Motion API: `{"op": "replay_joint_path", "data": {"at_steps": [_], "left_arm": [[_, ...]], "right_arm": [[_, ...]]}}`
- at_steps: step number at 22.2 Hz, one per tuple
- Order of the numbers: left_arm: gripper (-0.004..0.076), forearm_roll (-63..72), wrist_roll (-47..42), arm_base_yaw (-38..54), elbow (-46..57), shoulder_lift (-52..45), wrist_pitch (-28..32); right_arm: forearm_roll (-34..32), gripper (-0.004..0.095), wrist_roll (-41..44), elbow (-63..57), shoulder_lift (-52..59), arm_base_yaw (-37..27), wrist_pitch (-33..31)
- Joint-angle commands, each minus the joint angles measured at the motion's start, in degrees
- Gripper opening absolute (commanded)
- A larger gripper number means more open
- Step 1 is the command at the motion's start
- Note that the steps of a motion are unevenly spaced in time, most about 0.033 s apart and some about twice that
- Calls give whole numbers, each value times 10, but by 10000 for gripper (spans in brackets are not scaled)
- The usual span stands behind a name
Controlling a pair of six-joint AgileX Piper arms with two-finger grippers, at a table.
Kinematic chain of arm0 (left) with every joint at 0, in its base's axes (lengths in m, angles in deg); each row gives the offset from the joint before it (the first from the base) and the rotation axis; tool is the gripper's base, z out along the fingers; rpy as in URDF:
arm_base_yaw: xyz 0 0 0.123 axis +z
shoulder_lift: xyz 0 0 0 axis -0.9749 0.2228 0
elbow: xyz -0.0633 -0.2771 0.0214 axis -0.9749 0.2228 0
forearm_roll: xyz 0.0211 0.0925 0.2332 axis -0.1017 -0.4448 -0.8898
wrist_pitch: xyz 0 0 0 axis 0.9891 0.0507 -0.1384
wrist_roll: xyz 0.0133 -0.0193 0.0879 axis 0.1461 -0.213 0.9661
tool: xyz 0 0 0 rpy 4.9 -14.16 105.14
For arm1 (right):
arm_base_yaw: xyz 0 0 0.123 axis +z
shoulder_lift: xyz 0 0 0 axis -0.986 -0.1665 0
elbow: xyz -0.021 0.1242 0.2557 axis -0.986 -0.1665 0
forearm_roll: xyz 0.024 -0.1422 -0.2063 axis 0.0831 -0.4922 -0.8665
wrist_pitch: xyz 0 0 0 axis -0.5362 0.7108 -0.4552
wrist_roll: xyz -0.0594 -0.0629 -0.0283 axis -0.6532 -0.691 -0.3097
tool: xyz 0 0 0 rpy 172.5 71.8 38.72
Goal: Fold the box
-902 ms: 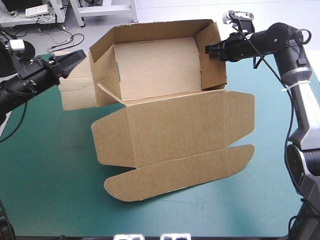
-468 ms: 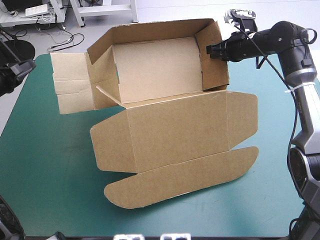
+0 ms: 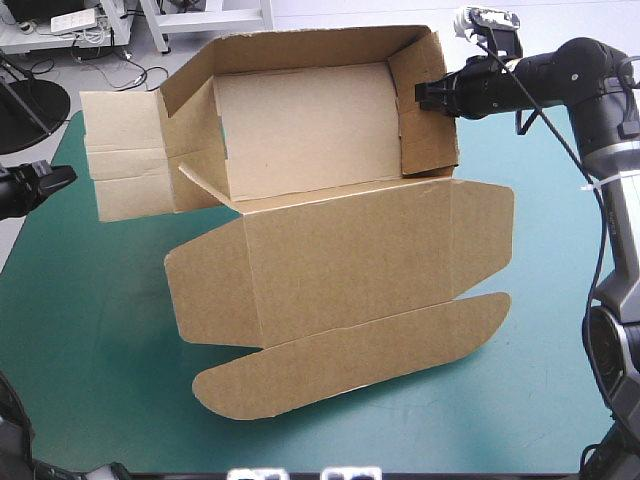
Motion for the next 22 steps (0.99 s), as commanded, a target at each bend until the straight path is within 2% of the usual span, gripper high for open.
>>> {"op": "replay_joint_path", "data": {"at_steps": [1, 14, 17, 22], "left_arm": [[-10, 67, -3, -1, -18, 1, -54], [-10, 163, -1, -163, -18, 6, -53], [-10, 174, 20, -168, -19, 6, -51], [-10, 193, 28, -123, -21, 7, -19]], "right_arm": [[48, -19, 6, 16, 34, -2, 35], [86, -18, 1, 16, 31, 0, 29], [86, -18, 0, 16, 31, 0, 23], [89, -18, 2, 16, 32, -8, 22]]}}
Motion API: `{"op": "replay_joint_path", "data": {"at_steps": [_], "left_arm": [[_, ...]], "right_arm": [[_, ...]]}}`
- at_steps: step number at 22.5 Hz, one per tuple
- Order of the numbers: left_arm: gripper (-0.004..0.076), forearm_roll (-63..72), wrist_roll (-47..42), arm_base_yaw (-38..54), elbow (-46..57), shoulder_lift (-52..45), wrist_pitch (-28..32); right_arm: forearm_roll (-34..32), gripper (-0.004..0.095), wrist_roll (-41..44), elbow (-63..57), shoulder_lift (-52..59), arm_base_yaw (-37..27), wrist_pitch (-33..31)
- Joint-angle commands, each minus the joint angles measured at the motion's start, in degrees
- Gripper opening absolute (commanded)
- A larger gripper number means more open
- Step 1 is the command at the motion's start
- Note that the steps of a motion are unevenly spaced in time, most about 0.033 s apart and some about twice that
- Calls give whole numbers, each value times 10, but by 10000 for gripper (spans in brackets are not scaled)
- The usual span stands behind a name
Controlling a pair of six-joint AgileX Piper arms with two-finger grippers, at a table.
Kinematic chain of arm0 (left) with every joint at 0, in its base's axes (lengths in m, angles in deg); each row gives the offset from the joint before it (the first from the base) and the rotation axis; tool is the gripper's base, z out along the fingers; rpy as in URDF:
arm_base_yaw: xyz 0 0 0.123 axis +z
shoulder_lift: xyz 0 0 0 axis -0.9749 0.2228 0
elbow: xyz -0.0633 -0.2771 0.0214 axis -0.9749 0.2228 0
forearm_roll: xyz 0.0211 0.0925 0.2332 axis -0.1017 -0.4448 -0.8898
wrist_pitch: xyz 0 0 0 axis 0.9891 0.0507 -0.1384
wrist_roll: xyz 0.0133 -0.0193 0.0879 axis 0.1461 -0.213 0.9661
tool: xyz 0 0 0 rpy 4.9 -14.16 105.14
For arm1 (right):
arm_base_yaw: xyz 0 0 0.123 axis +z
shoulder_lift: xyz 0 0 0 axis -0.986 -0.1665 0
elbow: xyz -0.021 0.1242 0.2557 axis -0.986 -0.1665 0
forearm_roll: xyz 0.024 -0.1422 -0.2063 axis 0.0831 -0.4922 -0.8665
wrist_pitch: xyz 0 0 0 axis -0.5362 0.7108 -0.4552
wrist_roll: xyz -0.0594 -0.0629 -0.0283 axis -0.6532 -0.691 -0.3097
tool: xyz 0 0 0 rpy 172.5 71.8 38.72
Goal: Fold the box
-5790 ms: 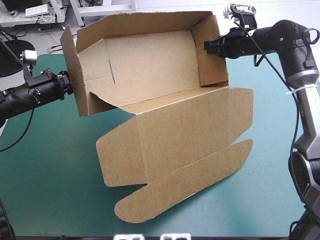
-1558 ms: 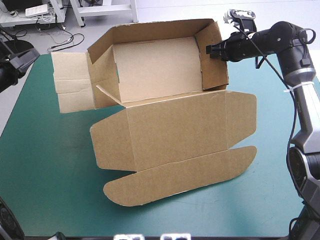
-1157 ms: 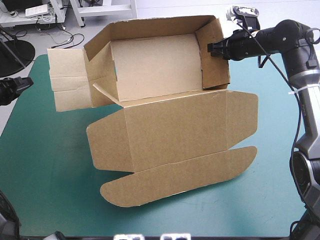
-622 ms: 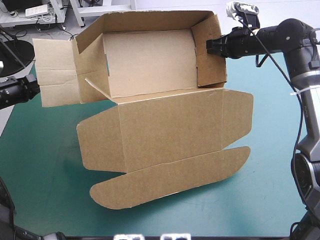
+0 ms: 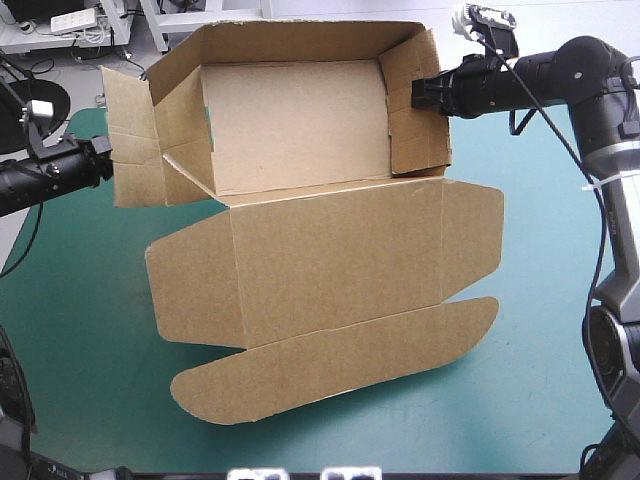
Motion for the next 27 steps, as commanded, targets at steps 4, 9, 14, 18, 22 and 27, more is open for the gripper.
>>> {"op": "replay_joint_path", "data": {"at_steps": [4, 9, 14, 18, 22, 27], "left_arm": [[-10, 71, 5, 72, -19, -21, -13], [-10, 72, 4, 124, -19, -10, -49], [-10, 80, -13, 124, -19, -3, -49], [-10, 104, -21, 85, -19, -8, -49], [-10, 125, -21, 40, -19, -19, -49], [-10, 127, -22, 9, -19, -29, -49]], "right_arm": [[53, -18, 4, 26, 33, -8, 19], [60, -19, 9, 92, 33, -18, -9], [64, -18, 24, 156, 33, -18, -47], [71, -18, 24, 156, 19, -16, -51], [71, -18, 29, 156, -8, -11, -47], [69, -18, 29, 156, -37, 1, -42]]}}
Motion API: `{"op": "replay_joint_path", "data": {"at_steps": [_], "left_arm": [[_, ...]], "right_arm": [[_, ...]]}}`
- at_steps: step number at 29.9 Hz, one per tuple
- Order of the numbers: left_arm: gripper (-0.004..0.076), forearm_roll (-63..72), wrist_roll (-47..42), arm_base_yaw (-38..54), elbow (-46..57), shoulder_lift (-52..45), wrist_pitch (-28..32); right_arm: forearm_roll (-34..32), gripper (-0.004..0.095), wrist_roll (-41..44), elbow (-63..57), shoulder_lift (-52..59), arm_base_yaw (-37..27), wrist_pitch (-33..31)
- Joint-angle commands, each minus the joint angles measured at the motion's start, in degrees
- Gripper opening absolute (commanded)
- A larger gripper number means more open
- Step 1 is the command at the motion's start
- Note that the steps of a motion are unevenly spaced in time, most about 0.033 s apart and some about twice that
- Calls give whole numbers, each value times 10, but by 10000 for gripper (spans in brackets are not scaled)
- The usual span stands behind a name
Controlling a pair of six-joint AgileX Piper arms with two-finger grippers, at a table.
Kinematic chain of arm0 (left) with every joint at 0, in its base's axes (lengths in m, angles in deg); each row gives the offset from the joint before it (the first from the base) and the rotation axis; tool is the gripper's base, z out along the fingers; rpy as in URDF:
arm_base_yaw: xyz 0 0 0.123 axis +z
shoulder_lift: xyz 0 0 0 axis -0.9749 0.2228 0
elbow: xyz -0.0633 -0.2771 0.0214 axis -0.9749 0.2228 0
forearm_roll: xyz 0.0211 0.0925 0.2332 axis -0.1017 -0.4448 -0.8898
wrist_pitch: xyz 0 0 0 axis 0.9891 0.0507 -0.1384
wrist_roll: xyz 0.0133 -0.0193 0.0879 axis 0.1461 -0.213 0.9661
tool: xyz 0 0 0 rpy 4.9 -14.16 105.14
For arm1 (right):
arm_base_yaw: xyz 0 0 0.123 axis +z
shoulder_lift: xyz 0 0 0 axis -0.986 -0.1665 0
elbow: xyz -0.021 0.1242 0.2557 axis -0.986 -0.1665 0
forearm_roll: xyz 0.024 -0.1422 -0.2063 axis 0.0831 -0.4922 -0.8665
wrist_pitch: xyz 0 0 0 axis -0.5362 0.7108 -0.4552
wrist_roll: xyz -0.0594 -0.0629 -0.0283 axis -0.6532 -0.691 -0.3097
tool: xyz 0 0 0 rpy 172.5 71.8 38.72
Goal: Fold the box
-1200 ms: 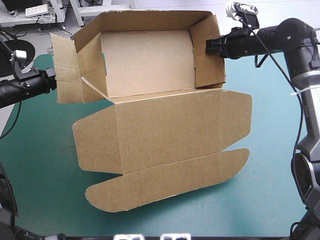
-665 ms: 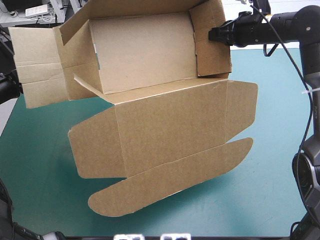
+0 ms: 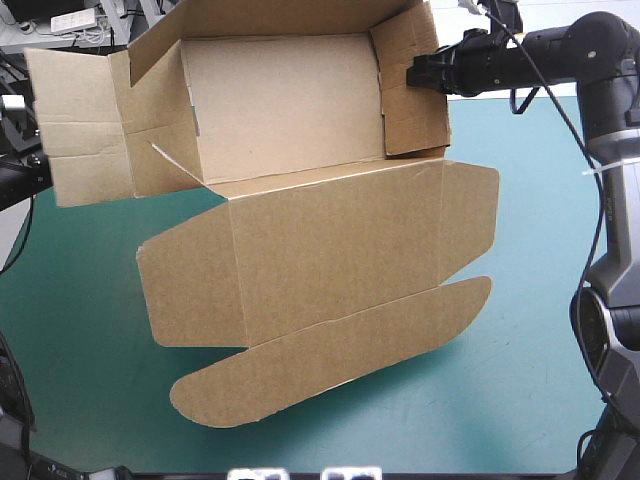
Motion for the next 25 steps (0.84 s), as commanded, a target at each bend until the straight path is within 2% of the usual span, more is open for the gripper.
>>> {"op": "replay_joint_path", "data": {"at_steps": [1, 25], "left_arm": [[-10, 51, -2, -21, -19, -33, -54], [-10, 24, -5, -100, -19, -83, -54]], "right_arm": [[35, -18, 9, 18, 15, 7, 20], [-66, -18, 26, 17, 5, 17, 70]]}}
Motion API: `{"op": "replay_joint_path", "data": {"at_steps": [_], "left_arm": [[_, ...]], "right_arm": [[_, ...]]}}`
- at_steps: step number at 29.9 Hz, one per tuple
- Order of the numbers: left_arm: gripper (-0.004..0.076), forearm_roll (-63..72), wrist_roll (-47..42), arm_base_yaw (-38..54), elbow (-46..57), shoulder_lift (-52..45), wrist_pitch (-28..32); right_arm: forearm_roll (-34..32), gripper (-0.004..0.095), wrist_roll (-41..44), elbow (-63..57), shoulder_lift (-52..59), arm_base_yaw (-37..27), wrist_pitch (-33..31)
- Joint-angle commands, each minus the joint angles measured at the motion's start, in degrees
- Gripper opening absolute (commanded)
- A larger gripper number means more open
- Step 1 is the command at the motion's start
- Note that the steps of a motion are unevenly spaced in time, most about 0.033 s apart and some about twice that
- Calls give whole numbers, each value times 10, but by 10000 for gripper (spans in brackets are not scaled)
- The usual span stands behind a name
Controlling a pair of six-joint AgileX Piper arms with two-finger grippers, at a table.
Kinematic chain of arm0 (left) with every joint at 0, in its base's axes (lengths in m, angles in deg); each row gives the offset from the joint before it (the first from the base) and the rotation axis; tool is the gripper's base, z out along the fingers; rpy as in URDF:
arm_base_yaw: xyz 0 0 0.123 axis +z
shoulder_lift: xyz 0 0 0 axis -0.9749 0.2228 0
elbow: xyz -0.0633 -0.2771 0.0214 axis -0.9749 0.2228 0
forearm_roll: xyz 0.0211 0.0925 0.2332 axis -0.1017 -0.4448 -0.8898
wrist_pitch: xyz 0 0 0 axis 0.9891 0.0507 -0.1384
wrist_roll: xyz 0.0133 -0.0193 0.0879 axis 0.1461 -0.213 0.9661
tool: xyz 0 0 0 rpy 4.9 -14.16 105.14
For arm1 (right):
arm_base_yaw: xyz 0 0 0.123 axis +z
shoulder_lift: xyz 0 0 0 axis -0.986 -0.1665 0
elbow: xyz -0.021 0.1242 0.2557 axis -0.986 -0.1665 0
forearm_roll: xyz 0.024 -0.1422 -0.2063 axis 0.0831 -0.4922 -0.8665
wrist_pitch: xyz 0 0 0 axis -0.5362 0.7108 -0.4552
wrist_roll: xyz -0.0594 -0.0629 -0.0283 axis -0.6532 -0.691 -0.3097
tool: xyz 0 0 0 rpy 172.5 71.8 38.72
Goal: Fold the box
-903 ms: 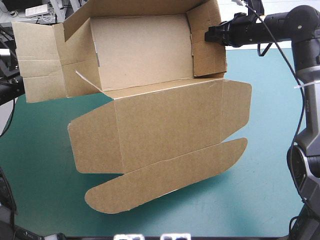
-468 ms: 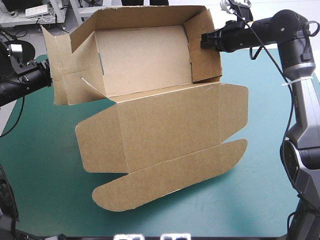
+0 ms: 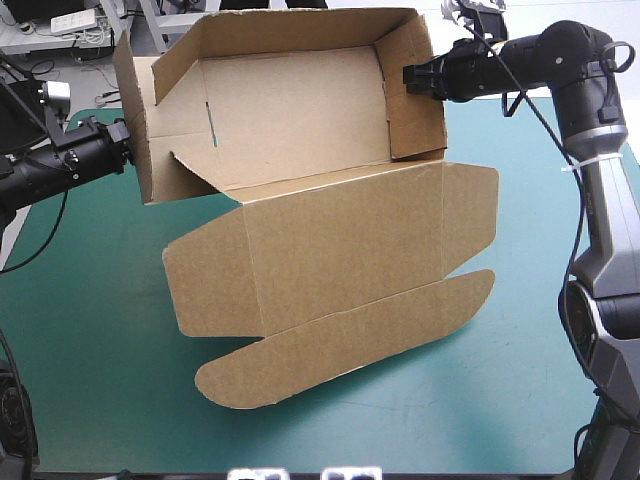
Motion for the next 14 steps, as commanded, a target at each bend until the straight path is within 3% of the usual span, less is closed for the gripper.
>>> {"op": "replay_joint_path", "data": {"at_steps": [1, 8, 14], "left_arm": [[-10, 34, -5, -7, -19, -33, -52], [-10, 4, -9, -7, -19, -54, -50], [-10, 1, -29, -7, -19, -56, -50]], "right_arm": [[9, -18, 13, 17, 31, 0, 41], [-8, -18, 15, 15, 29, 0, 42], [26, -18, 15, 15, 19, 0, 43]]}}
